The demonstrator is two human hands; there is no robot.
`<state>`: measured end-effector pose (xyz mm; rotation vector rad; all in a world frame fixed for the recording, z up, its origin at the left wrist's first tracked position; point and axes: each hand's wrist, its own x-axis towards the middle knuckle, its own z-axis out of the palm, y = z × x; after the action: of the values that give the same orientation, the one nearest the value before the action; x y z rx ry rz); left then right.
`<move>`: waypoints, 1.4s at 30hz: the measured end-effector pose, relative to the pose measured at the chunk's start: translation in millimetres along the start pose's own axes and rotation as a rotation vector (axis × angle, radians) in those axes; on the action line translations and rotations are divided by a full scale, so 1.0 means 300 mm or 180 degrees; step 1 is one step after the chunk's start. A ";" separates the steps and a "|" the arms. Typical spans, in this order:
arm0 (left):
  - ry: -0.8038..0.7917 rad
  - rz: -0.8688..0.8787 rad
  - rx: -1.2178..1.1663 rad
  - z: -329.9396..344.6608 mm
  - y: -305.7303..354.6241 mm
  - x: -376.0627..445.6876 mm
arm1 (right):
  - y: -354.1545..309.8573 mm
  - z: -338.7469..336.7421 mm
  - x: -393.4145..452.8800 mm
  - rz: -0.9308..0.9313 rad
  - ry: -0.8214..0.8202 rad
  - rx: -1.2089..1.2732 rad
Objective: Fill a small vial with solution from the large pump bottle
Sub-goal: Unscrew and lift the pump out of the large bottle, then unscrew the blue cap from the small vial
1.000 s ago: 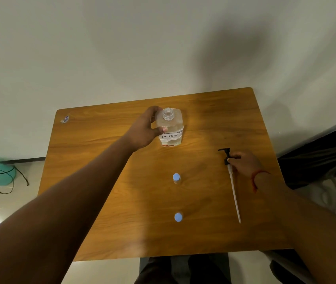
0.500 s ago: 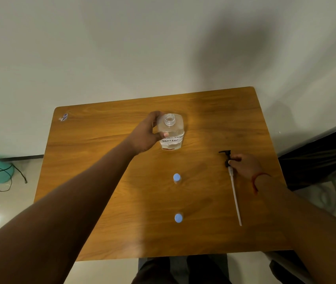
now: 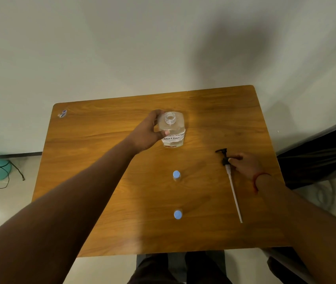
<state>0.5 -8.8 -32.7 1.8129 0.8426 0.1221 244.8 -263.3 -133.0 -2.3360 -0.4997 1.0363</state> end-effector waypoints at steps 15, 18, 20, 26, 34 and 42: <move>0.1036 -0.0536 -0.0332 0.025 -0.124 -0.147 | -0.101 0.092 -0.087 -0.1696 0.0246 -0.0642; 0.1336 -0.0715 -0.0400 0.067 -0.177 -0.199 | -0.168 0.165 -0.142 -0.2229 -0.0359 -0.0920; 0.1253 -0.0837 -0.0325 0.096 -0.207 -0.228 | -0.209 0.211 -0.173 -0.2532 -0.0611 -0.1126; 0.0901 -0.0799 -0.0208 0.176 -0.250 -0.279 | -0.271 0.298 -0.203 -0.3052 -0.0892 -0.1553; 0.0332 -0.0625 -0.0184 0.218 -0.236 -0.281 | -0.306 0.313 -0.189 -0.3035 -0.0907 -0.1706; -0.0136 -0.0463 -0.0265 0.202 -0.165 -0.250 | -0.381 0.247 -0.213 -0.3008 -0.1031 -0.1340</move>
<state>-51.3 -92.8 -77.3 1.6653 0.9229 0.0245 134.4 -182.9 -70.0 -1.8236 -1.8613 0.8545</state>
